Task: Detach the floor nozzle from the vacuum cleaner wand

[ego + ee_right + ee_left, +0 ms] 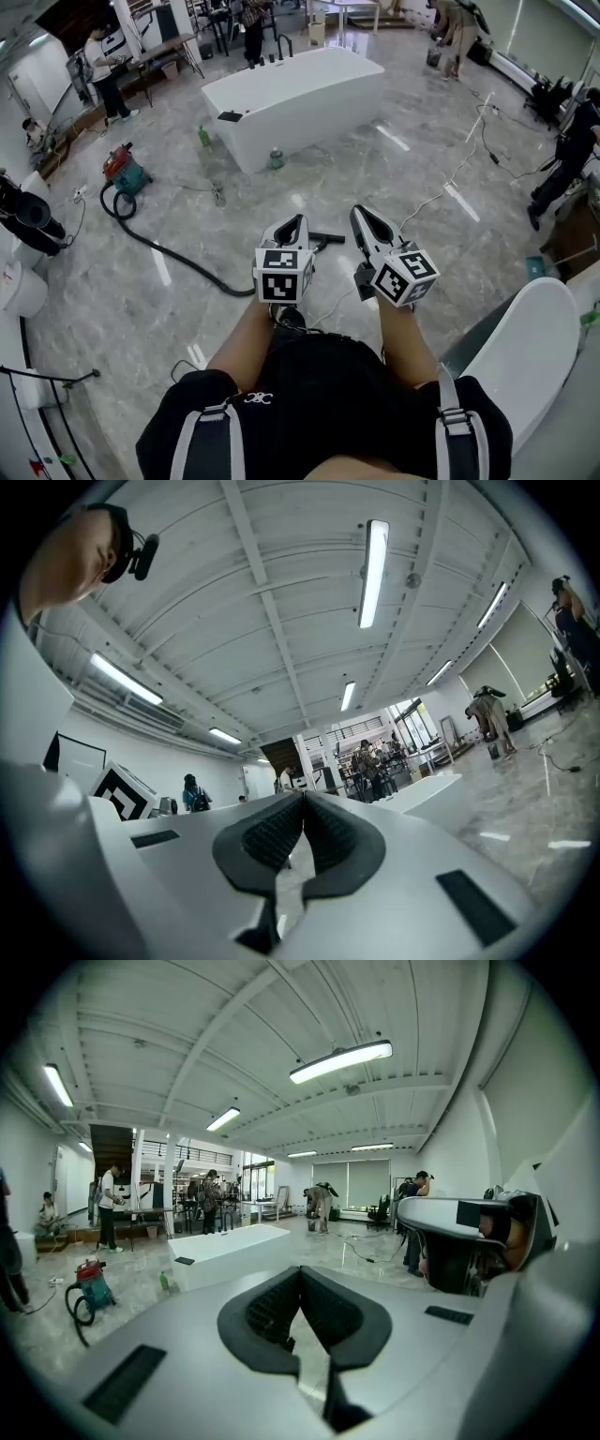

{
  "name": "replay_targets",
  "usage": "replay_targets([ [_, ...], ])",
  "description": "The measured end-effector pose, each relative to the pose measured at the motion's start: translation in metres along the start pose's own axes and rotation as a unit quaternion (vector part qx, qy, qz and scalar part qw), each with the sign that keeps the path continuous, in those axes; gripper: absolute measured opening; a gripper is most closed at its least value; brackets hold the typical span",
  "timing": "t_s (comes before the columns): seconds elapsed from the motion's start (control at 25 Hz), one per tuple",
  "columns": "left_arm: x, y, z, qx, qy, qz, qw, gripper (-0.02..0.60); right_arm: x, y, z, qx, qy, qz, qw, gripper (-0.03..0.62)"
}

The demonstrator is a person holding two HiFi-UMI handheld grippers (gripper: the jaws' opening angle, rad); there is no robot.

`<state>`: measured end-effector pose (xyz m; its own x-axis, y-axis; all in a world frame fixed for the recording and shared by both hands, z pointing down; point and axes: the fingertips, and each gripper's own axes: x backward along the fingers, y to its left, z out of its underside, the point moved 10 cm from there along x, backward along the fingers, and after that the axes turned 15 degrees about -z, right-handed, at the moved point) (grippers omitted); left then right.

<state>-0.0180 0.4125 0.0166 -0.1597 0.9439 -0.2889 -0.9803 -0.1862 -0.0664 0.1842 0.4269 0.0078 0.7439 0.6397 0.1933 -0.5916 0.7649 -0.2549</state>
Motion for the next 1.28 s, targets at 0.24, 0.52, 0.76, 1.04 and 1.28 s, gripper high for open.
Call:
replay_targets([
  [0.24, -0.079, 0.021, -0.011, -0.003, 0.001, 0.014, 0.9999, 0.011, -0.053, -0.057, 0.004, 0.006, 0.003, 0.023, 1.0, 0.018],
  [0.52, -0.191, 0.073, -0.046, -0.006, 0.007, 0.024, 0.9997, 0.011, -0.143, -0.127, -0.009, 0.019, 0.002, 0.043, 0.999, 0.018],
  [0.76, -0.274, 0.116, -0.057, 0.001, 0.03, 0.037, 0.9989, 0.011, -0.207, -0.184, -0.012, 0.023, 0.001, 0.075, 0.997, 0.018],
  [1.04, -0.355, 0.151, -0.053, 0.005, 0.057, 0.044, 0.9974, 0.011, -0.245, -0.24, -0.003, 0.042, 0.02, 0.122, 0.991, 0.018],
  [1.28, -0.396, 0.158, -0.016, 0.012, 0.112, 0.051, 0.9923, 0.011, -0.232, -0.28, 0.027, -0.018, 0.039, 0.178, 0.983, 0.018],
])
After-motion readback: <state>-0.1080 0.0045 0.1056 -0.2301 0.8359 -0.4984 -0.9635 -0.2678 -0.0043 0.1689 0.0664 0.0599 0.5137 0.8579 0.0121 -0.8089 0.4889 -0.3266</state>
